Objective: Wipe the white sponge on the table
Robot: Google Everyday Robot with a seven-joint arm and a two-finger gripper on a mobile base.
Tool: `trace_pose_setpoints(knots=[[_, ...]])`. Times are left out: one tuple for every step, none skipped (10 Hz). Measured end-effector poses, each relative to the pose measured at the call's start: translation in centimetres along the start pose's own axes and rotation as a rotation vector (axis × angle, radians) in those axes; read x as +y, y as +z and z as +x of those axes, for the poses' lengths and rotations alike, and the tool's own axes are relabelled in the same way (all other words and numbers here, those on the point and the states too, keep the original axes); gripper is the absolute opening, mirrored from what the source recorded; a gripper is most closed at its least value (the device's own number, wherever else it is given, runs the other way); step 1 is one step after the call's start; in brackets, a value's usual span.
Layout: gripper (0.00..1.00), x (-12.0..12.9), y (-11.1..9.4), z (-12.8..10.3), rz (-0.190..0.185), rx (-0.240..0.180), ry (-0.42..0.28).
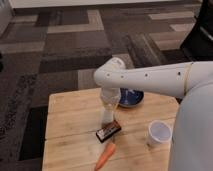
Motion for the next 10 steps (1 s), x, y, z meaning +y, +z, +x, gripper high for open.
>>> trace_pose_setpoints(knots=[[0.0,0.2,-0.1,-0.3,-0.001,-0.006,-0.002],[0.0,-0.5,-0.4,-1.2,0.004,-0.02,0.01],[0.0,-0.9,-0.6,-1.7,0.01,-0.025,0.01],[0.0,-1.6,-1.0,-2.5,0.018,-0.029,0.005],[0.0,-2.5,-1.3,-3.1,0.027,-0.031,0.005],[0.0,-3.8,-1.9,-4.3,0.037,-0.032,0.006],[0.0,-6.0,-2.6,-6.1,0.052,-0.024,0.009],[0.0,-7.3,-3.0,-7.2,0.058,-0.018,0.015],[0.0,-7.8,-3.0,-7.6,0.063,-0.017,0.016],[0.0,-8.2,-3.2,-8.0,0.063,-0.015,0.019]])
